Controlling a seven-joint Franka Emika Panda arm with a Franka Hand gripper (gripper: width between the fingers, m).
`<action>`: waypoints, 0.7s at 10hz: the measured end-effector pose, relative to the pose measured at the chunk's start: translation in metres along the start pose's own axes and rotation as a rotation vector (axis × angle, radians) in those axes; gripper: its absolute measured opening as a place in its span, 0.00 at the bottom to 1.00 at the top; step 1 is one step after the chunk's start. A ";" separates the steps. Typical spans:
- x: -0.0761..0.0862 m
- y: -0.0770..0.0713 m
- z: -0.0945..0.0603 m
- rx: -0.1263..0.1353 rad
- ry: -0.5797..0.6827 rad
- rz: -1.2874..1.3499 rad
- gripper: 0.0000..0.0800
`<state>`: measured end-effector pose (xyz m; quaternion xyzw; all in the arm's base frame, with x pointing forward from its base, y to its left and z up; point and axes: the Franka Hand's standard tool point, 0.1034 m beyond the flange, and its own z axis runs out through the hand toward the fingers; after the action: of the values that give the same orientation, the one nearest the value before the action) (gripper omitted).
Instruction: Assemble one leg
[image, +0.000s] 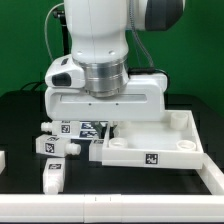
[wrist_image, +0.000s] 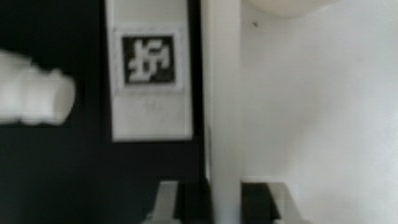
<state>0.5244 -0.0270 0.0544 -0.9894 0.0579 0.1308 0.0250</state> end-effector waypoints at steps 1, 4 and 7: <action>0.022 -0.002 -0.003 -0.022 0.010 -0.023 0.07; 0.048 -0.015 -0.007 -0.038 0.033 -0.048 0.07; 0.048 -0.014 -0.006 -0.038 0.031 -0.046 0.07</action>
Offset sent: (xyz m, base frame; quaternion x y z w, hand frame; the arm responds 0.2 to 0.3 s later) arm 0.0191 0.0192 0.0006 0.0008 0.0246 0.0034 0.9997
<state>0.5737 -0.0187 0.0485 -0.9927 0.0330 0.1159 0.0084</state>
